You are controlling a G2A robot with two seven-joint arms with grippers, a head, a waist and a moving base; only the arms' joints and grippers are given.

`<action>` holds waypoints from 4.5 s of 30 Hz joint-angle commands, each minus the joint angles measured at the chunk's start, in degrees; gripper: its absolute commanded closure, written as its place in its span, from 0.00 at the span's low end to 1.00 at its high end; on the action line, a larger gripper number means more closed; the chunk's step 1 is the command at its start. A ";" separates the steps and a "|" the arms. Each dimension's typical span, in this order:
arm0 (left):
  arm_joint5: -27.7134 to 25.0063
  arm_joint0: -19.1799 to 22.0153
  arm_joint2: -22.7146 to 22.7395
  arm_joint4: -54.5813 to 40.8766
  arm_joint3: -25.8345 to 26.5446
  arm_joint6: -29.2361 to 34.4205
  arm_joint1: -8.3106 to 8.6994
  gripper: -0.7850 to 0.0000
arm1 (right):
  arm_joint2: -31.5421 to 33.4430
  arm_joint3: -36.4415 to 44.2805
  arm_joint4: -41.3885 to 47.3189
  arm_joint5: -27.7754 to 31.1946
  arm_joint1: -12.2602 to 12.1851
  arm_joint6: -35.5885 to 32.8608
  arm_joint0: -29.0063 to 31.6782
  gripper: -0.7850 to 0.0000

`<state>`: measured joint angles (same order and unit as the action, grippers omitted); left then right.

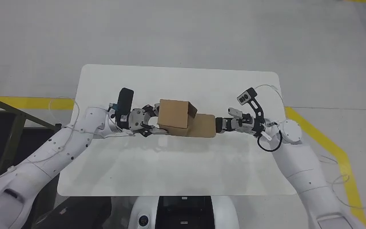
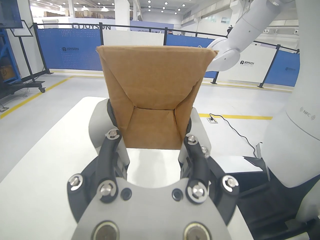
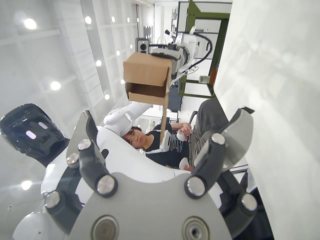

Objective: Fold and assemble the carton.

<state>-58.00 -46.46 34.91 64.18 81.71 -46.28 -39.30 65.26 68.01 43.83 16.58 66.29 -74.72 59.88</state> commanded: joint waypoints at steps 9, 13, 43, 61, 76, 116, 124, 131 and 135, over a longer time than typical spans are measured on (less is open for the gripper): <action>0.00 -2.36 3.67 -1.59 1.91 0.00 0.03 0.53 | -2.64 1.29 -4.07 -3.15 0.27 1.78 1.22 0.50; 0.00 -2.94 3.94 -0.59 1.82 0.00 -0.23 0.54 | -4.30 2.80 -3.06 -2.45 0.76 0.03 0.95 0.36; 0.00 -1.36 1.41 7.92 -4.10 0.00 -3.02 0.53 | 0.31 12.15 -5.59 -0.81 -0.37 4.07 5.23 0.33; 0.00 -0.90 0.48 9.30 -5.37 0.22 -3.01 0.54 | 1.09 15.53 -15.16 -4.17 -1.09 9.43 5.47 1.00; 0.00 -0.59 -0.52 7.13 -4.63 0.00 -2.74 0.00 | 1.50 17.86 -16.42 -5.18 -1.62 9.29 6.85 1.00; 0.00 3.04 -6.72 0.69 -1.45 0.00 0.74 0.15 | -0.93 16.49 -15.68 -3.82 -1.62 7.94 4.87 1.00; 0.00 3.29 -7.03 0.41 -1.55 0.00 0.92 0.44 | -0.70 16.85 -15.80 -3.26 -1.74 8.41 5.09 0.92; 0.00 3.25 -7.01 0.18 -1.63 0.00 1.05 0.42 | -0.76 17.24 -16.08 -3.19 -1.80 8.64 5.10 0.91; 0.00 3.11 -6.88 -0.10 -1.40 0.00 1.17 0.41 | -0.73 17.38 -16.28 -3.03 -1.84 9.03 5.13 0.73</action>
<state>-58.00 -43.29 28.00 64.16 80.21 -46.28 -38.17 64.51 85.35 27.55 13.48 64.45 -65.79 65.00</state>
